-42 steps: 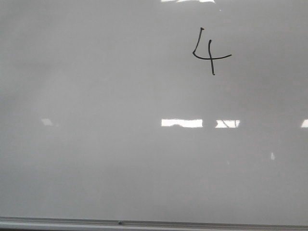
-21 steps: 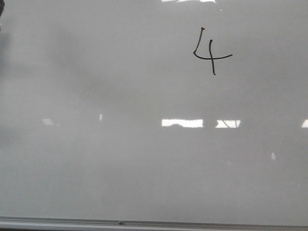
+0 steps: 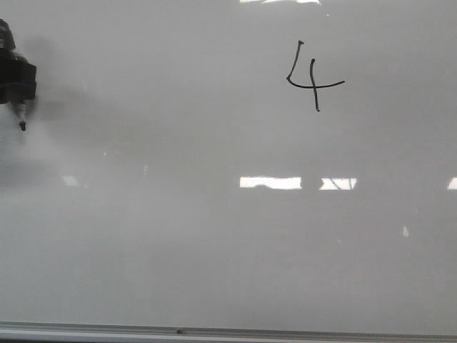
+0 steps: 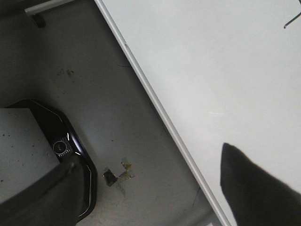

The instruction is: Write number 4 on whiteboard

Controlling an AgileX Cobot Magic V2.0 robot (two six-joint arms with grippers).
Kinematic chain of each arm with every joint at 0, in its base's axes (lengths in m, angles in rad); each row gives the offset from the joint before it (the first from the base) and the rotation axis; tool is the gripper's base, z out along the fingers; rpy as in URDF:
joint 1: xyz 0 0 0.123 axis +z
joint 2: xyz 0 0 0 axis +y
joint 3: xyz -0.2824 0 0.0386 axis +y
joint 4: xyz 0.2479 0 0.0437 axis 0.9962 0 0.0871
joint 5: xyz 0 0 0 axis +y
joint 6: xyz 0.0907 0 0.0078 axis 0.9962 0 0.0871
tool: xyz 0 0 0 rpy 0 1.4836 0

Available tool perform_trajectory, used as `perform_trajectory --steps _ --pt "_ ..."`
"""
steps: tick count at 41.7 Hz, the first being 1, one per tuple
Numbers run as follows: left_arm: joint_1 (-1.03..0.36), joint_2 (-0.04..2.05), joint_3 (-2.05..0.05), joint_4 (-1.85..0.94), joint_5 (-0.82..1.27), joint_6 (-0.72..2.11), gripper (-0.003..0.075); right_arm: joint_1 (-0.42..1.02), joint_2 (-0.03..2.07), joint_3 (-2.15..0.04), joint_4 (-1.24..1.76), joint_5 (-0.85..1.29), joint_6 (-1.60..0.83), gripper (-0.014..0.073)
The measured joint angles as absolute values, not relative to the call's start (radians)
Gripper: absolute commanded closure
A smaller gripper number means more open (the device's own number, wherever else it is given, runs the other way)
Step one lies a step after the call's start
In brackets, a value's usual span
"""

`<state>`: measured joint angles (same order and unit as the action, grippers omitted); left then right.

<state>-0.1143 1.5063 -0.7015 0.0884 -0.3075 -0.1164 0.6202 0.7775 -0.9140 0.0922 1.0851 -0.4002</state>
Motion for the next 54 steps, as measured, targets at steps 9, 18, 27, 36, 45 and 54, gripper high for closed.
perform_trajectory --steps 9,18,27,36,45,54 --pt "-0.114 1.287 -0.708 0.088 0.000 -0.116 0.0281 0.620 0.777 -0.914 0.092 1.085 -0.400 -0.0018" --pt "-0.181 0.959 -0.816 0.088 0.477 -0.110 0.0281 0.620 0.777 -0.914 0.092 1.074 -0.344 -0.0018" --pt "-0.366 0.746 -0.838 0.073 0.665 -0.063 0.0281 0.620 0.777 -0.914 0.092 1.021 -0.166 -0.0017" --pt "-0.421 0.713 -0.838 0.074 0.722 -0.061 0.0370 0.620 0.777 -0.914 0.092 0.992 -0.143 0.0508" --pt "-0.421 0.713 -0.838 0.102 0.725 -0.112 0.0741 0.620 0.777 -0.914 0.092 0.981 -0.136 0.0662" --pt "-0.421 0.713 -0.838 0.161 0.726 -0.233 0.0741 0.620 0.777 -0.914 0.092 0.974 -0.136 0.0662"
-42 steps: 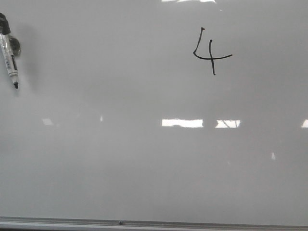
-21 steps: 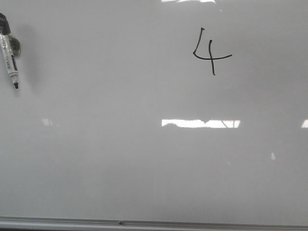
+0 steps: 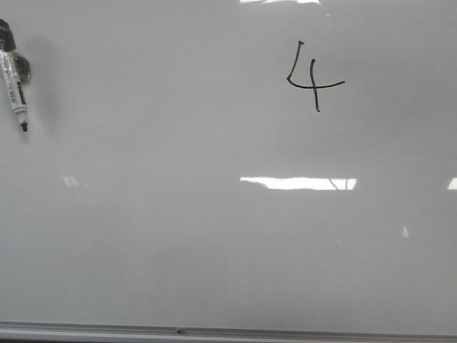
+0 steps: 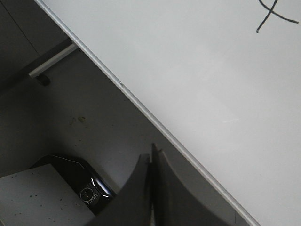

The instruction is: Write number 4 on whiteboard

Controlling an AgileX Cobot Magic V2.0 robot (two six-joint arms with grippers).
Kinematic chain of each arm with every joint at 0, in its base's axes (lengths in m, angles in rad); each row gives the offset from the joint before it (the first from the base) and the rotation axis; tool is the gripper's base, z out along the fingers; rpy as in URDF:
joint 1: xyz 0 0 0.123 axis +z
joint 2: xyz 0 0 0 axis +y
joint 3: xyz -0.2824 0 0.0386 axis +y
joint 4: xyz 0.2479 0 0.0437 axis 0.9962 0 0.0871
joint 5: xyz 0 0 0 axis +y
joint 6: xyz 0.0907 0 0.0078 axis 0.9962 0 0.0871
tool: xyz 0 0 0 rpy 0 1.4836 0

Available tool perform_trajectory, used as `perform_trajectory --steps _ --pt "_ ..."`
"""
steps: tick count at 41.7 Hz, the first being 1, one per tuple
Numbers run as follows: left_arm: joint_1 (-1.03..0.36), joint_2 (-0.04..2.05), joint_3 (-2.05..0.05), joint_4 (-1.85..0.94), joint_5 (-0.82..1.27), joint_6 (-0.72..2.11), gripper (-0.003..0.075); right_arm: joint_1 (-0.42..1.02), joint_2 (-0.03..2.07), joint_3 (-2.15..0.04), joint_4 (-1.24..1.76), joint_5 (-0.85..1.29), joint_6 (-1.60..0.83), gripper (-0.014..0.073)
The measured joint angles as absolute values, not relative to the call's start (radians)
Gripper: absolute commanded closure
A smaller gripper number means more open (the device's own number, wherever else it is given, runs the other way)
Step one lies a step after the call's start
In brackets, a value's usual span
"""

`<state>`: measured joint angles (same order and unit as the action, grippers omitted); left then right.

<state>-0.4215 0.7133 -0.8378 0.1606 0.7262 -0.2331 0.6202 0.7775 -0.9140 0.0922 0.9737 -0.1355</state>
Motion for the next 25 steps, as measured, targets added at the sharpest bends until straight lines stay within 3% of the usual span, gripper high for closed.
perform_trajectory --steps 25 --pt "-0.426 0.701 -0.838 0.171 0.723 -0.248 0.0741 0.620 0.777 -0.912 0.092 0.974 -0.136 0.0662"
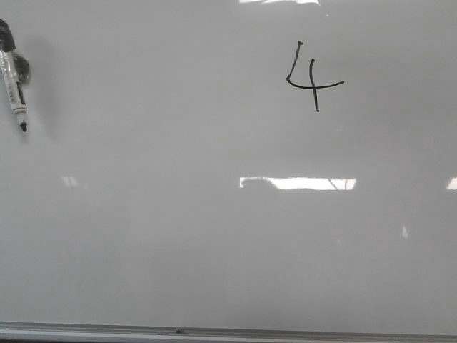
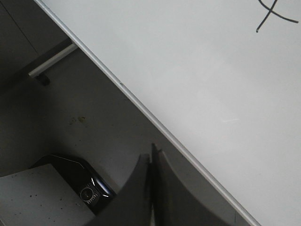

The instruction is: Write number 4 on whiteboard

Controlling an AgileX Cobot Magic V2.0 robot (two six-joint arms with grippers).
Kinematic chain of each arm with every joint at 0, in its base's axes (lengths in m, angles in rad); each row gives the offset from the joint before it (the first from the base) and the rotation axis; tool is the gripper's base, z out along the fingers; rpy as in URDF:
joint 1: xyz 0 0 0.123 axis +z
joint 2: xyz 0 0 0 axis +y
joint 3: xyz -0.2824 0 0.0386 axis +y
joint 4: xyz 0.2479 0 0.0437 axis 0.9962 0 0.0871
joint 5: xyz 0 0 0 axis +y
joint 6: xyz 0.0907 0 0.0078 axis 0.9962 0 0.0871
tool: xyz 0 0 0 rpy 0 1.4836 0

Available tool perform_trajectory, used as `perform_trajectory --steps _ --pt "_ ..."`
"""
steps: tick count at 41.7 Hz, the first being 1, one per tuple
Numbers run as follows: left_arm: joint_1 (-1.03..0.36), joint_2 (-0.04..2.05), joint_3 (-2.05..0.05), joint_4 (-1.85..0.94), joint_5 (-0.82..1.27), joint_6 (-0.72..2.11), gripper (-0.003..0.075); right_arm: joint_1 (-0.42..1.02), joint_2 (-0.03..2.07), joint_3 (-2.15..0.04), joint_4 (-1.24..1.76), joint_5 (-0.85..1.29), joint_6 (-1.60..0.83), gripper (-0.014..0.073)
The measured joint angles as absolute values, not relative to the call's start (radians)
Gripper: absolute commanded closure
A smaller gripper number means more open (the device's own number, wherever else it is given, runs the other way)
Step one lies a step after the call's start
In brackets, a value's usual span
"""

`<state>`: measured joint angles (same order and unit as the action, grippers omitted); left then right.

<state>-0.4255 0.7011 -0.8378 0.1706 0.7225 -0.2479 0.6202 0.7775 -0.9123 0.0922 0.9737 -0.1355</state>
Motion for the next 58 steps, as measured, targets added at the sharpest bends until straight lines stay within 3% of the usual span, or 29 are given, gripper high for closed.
perform_trajectory --steps 7,16,24,30,46,58 --pt "-0.357 0.640 -0.801 0.168 0.695 -0.248 0.0741 0.620 0.777 -0.912 0.092 0.974 -0.136 0.0662" --pt "-0.159 0.491 -0.680 0.044 0.614 -0.223 0.0740 0.620 0.777 -0.912 0.092 0.974 -0.136 0.0662" --pt "-0.077 0.339 -0.539 -0.199 0.583 0.133 0.0741 0.620 0.777 -0.912 0.092 0.974 -0.136 0.0662" --pt "-0.026 0.264 -0.439 -0.230 0.530 0.231 0.0741 0.620 0.777 -0.912 0.092 0.974 -0.136 0.0662" --pt "-0.016 0.060 -0.072 -0.211 0.142 0.250 0.0741 0.620 0.777 -0.912 0.092 0.975 -0.136 0.0662" --pt "-0.055 -0.006 0.007 -0.179 0.086 0.250 0.0741 0.620 0.777 -0.912 0.092 0.977 -0.136 0.0662"
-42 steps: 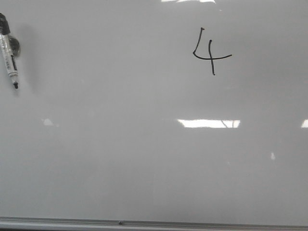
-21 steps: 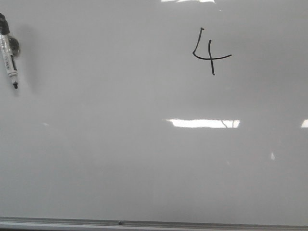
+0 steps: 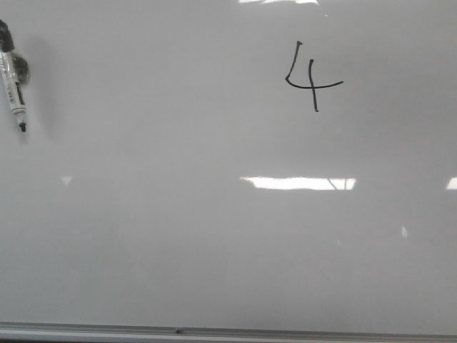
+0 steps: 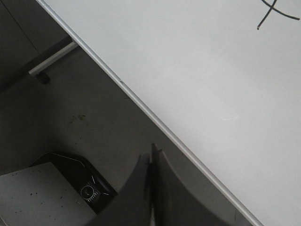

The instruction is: Write number 4 on whiteboard

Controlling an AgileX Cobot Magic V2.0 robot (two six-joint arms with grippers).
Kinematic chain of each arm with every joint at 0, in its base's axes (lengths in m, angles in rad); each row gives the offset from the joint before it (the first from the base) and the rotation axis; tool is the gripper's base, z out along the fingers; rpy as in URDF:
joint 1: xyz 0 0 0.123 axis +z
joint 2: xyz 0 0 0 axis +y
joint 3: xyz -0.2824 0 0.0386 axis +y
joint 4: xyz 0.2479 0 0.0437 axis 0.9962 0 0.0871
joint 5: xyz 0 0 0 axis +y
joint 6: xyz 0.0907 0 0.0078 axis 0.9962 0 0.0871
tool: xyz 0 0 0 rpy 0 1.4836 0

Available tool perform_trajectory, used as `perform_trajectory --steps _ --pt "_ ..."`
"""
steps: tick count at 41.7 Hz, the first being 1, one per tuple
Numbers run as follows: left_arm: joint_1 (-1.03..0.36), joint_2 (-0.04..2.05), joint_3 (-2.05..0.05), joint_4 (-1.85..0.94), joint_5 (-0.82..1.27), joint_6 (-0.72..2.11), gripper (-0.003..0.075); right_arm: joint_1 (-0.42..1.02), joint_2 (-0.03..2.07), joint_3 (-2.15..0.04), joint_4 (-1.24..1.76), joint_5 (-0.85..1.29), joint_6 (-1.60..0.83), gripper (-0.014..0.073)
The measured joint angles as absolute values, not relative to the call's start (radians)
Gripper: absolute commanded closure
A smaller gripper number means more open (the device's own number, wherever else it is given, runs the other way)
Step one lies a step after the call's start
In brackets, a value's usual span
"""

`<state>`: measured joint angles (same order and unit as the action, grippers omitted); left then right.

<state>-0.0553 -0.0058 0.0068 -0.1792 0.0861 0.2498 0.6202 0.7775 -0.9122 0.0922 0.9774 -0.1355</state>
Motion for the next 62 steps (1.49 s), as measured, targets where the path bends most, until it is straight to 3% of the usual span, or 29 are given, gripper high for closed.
perform_trajectory --steps 24,62 --pt "-0.055 -0.006 0.007 -0.031 0.086 0.081 0.0741 0.620 0.777 -0.912 0.092 0.979 -0.136 0.0662" --pt "-0.055 -0.006 0.007 -0.023 0.086 0.067 0.0741 0.620 0.777 -0.912 0.092 0.979 -0.136 0.0662"
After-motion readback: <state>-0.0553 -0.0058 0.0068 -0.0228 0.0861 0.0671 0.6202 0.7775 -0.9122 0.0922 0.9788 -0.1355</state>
